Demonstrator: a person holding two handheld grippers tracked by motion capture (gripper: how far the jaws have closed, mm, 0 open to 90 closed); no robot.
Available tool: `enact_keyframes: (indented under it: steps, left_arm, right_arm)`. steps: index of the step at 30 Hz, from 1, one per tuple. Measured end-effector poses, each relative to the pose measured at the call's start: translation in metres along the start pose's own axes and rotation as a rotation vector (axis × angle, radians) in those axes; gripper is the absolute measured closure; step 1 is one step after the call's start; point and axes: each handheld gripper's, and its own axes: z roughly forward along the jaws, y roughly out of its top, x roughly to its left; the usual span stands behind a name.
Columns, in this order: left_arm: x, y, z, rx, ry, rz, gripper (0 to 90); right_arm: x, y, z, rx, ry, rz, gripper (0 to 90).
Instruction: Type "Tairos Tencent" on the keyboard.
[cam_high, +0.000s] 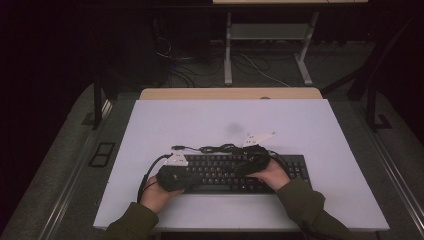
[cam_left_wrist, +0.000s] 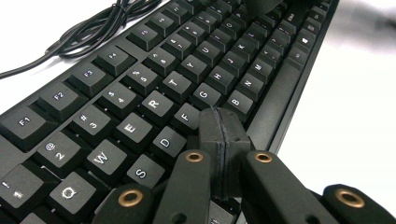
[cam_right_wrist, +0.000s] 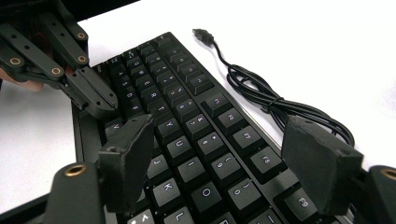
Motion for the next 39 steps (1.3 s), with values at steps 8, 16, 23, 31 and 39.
enact_keyframes:
  steps: [8,16,23,31,39]
  left_arm:
    - [0.000,0.002,-0.002,-0.003,0.006,-0.006,89.2]
    - [0.002,0.005,-0.006,-0.015,0.006,-0.014,89.2]
    - [0.007,0.007,-0.009,-0.026,0.021,-0.019,89.2]
    - [0.018,0.008,-0.010,-0.037,0.050,-0.040,89.2]
    - [0.028,0.009,-0.007,-0.052,0.072,-0.052,89.2]
  right_arm:
    - [0.000,0.000,0.000,0.000,-0.001,-0.001,25.0]
    - [0.000,0.000,0.000,0.001,-0.001,-0.002,24.9]
    - [0.000,0.000,0.001,0.001,0.001,-0.004,24.7]
    - [0.001,0.000,0.001,0.003,0.002,-0.002,24.7]
    - [0.001,-0.001,0.002,0.005,0.001,-0.002,24.7]
